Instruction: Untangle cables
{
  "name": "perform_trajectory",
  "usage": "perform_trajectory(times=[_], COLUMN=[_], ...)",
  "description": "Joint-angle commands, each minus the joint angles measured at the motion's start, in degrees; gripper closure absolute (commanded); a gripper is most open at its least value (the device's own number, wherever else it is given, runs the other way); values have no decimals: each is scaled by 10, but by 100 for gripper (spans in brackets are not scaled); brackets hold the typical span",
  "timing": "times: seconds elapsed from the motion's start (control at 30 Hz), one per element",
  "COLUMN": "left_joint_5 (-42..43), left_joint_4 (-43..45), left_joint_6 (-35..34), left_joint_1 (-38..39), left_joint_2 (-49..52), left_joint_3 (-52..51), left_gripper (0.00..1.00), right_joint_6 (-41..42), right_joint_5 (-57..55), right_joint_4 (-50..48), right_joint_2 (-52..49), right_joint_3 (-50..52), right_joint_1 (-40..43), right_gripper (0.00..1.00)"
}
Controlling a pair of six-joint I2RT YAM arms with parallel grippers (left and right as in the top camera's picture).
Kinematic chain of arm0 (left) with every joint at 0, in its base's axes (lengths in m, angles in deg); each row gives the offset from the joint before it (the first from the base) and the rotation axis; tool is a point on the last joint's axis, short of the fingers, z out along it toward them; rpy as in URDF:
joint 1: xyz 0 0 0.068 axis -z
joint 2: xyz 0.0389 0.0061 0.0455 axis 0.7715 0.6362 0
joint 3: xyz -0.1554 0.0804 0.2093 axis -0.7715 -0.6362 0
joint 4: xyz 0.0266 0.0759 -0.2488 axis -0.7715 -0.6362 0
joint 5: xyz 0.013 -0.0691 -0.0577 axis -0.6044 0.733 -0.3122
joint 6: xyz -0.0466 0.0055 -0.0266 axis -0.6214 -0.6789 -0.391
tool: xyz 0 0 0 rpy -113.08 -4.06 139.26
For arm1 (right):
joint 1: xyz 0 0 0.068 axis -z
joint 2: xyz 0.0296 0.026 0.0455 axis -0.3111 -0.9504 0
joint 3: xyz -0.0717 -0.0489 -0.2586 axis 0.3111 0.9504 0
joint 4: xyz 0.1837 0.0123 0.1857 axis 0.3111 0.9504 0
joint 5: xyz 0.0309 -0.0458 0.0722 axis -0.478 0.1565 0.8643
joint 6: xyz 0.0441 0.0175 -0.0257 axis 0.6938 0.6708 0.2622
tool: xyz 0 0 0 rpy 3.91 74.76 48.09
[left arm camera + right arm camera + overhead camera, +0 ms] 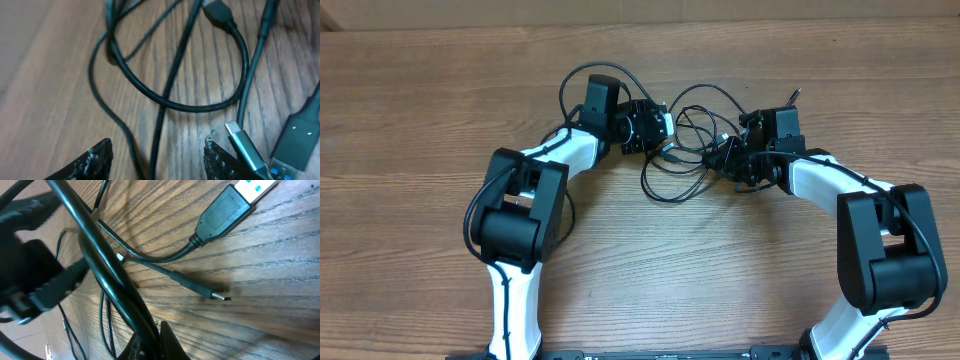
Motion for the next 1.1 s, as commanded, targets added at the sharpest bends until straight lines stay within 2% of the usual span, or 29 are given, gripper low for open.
perform_trajectory(times=[0.0, 0.13, 0.2, 0.47, 0.8, 0.93, 1.07], left_joint_5=[13, 14, 18, 43, 51, 48, 44], left_joint_4=[13, 25, 25, 25, 24, 24, 25], left_joint_6=[12, 10, 10, -14, -24, -24, -24], left_joint_1=[2, 2, 2, 2, 8, 12, 13], left_joint_2=[24, 34, 36, 36, 36, 40, 51], left_joint_3=[6, 6, 6, 6, 6, 6, 6], left_gripper=[45, 59, 62, 57, 59, 55, 59], right_joint_6=[-5, -5, -5, -5, -5, -5, -5], right_joint_5=[7, 7, 7, 7, 7, 7, 7], right_joint_4=[-6, -6, -6, -6, -7, -8, -13], right_joint_2=[-6, -6, -6, -6, -6, -6, -6], right_joint_3=[3, 3, 3, 3, 3, 3, 3], right_joint_1=[-4, -4, -4, -4, -4, -4, -4], right_gripper=[96, 96, 96, 96, 96, 96, 96])
